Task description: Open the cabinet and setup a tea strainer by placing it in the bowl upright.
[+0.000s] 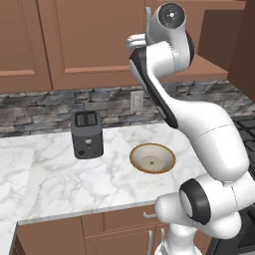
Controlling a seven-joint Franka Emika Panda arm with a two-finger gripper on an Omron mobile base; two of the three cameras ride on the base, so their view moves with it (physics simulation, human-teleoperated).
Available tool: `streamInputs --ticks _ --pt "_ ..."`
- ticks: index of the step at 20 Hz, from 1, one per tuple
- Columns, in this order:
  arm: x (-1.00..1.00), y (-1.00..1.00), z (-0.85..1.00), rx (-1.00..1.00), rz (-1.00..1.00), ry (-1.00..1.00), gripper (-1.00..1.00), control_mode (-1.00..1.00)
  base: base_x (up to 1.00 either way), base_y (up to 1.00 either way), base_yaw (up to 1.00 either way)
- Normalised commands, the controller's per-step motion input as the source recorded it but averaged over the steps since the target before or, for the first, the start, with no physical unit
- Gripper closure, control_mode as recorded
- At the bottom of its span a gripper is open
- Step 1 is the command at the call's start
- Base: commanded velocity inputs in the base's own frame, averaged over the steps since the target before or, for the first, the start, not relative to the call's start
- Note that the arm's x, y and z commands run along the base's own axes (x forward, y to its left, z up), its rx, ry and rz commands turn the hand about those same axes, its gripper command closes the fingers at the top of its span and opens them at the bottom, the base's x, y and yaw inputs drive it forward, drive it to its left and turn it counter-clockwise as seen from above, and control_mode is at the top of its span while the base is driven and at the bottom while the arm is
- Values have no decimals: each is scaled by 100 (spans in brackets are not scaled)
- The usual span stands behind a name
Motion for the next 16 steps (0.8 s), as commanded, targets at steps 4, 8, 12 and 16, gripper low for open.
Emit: streamInputs --ticks 4,8,12,16 --pt "36 2 0 0 0 0 -100 -100 0 0 0" --pt "31 3 0 0 0 0 -100 -100 0 0 0" --pt "29 15 0 0 0 0 -100 -100 0 0 0" --pt "24 13 0 0 0 0 -100 -100 0 0 0"
